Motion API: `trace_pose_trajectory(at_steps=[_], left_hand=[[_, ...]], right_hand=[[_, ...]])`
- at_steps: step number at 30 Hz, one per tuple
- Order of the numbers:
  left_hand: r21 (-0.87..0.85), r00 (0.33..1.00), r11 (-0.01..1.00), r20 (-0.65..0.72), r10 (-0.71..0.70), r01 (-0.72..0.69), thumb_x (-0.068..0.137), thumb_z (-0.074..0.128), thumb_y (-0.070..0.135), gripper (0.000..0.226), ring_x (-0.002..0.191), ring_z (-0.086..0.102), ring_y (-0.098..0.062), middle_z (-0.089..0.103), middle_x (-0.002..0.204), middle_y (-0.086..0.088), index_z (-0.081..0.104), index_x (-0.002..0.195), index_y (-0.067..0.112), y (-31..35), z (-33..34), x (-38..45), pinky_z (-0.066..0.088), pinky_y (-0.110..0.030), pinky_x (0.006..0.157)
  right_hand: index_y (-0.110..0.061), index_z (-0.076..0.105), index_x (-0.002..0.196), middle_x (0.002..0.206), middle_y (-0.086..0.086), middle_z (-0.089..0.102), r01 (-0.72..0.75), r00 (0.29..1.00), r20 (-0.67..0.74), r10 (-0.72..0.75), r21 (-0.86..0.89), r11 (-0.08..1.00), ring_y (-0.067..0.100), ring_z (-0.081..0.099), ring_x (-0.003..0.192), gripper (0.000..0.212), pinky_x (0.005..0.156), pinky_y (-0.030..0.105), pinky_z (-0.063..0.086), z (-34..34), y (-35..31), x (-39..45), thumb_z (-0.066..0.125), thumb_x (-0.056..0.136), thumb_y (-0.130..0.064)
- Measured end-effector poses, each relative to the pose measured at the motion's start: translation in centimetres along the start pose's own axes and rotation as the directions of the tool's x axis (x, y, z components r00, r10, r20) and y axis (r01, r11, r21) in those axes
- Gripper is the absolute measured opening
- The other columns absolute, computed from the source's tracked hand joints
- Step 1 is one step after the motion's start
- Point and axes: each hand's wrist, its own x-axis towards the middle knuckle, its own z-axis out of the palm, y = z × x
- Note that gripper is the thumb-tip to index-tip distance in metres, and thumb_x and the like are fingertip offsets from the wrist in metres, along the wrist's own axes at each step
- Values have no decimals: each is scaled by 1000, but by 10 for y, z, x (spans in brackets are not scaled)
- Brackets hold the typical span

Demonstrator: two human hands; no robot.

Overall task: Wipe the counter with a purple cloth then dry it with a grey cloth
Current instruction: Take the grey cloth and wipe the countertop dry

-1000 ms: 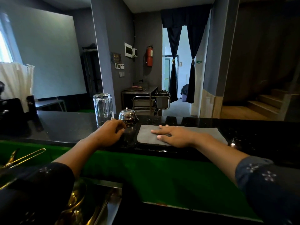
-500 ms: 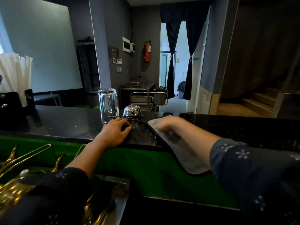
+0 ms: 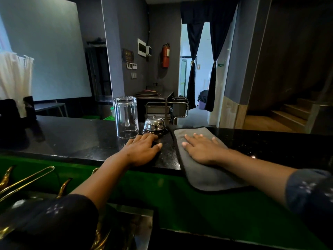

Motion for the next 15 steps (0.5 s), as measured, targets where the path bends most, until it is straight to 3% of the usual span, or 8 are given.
trace_pose_trajectory(at_steps=[4, 9, 12, 15], left_hand=[[67, 998, 997, 60, 30, -34, 98, 18, 52, 57, 146, 6, -15, 9, 159, 7, 15, 150, 30, -2, 1, 3, 4, -38, 117], [56, 998, 998, 58, 35, -38, 97, 17, 54, 56, 146, 7, -11, 9, 159, 9, 12, 150, 34, -4, 2, 3, 4, -34, 117], [57, 998, 998, 53, 35, -38, 97, 18, 54, 56, 146, 7, -11, 10, 159, 9, 13, 149, 34, -3, -1, -1, 5, -31, 117], [55, 997, 998, 62, 33, -37, 98, 18, 54, 56, 146, 6, -11, 9, 159, 9, 14, 150, 33, 0, -1, -3, 5, -32, 117]], right_hand=[[-24, 5, 155, 163, 9, -3, -141, 990, -21, 142, 42, 989, 28, -3, 149, 62, 116, 58, -7, 3, -22, 55, 11, 99, -51], [-27, 12, 155, 163, 6, 5, -92, 995, -35, 92, 27, 995, 27, 6, 149, 63, 116, 59, 2, -4, -7, 104, 12, 98, -55], [-31, 15, 154, 162, 2, 11, -125, 991, -45, 125, -2, 992, 27, 13, 148, 63, 117, 56, 7, -11, 32, 107, 11, 97, -59], [-35, 22, 151, 161, 2, 20, -292, 954, -65, 293, 19, 956, 29, 21, 146, 73, 115, 60, 12, -17, 113, 100, 7, 87, -67]])
